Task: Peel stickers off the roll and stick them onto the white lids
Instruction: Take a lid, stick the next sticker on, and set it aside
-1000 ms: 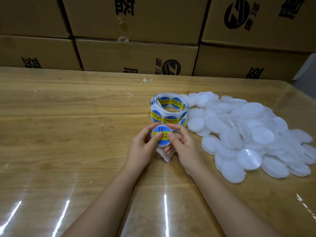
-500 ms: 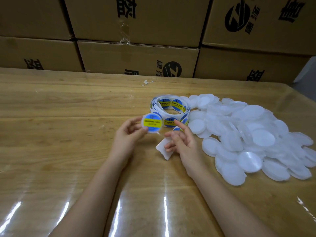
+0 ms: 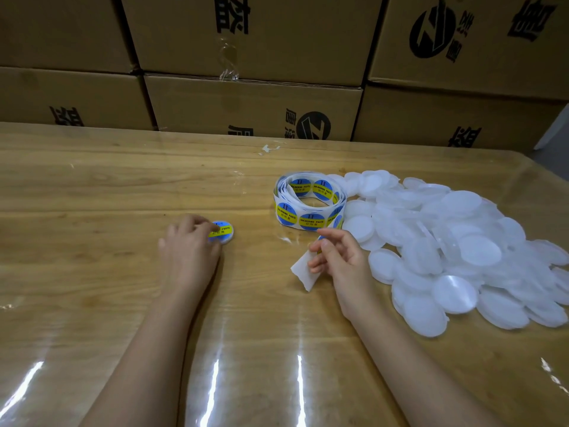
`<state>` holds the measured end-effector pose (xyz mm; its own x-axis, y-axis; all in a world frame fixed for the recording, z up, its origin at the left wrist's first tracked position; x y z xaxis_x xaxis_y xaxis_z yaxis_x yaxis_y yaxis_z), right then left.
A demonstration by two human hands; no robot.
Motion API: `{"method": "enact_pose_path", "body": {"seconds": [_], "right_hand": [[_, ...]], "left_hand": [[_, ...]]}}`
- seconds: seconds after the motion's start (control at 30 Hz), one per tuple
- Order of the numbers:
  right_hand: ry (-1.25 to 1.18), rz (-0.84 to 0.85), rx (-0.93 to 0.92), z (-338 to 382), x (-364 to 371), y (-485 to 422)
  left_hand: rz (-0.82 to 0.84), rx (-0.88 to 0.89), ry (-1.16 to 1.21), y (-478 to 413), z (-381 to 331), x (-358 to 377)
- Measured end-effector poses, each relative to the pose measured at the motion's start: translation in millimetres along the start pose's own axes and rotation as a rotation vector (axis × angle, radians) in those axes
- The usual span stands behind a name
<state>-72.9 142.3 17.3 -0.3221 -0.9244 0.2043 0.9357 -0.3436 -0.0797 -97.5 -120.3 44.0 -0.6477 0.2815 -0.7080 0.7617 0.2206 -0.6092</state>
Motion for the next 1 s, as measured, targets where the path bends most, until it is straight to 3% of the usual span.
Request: {"method": "enact_pose_path", "body": {"seconds": [0.1, 0.43, 0.63, 0.9, 1.0], "right_hand": [[0.005, -0.003, -0.005, -1, 0, -1], [0.014, -0.02, -0.018, -2, -5, -2], [0.023, -0.021, -0.023, -2, -6, -2], [0.025, -0.014, -0.024, -2, -5, -2], [0.021, -0.035, -0.041, 1, -6, -1]], "left_hand": [[0.109, 0.167, -0.111, 9, -20, 11], [0.361, -0.12, -0.199, 13, 37, 33], [0.174, -0.098, -0.255, 5, 27, 11], [0.361, -0.091, -0.279, 12, 37, 29], [0.329, -0.086, -0.22, 8, 29, 25]]}}
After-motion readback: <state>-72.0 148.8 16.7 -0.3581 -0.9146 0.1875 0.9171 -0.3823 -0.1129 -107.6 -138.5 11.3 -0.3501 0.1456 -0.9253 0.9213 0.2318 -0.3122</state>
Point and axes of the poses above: each hand's wrist, its own y-axis away from the middle knuckle, its own x-axis out of the palm, z = x × y, the point moved 10 cm from there along -y, towards the middle knuckle, and after that the axes turned 11 degrees about -z, right-handed, at the moved point
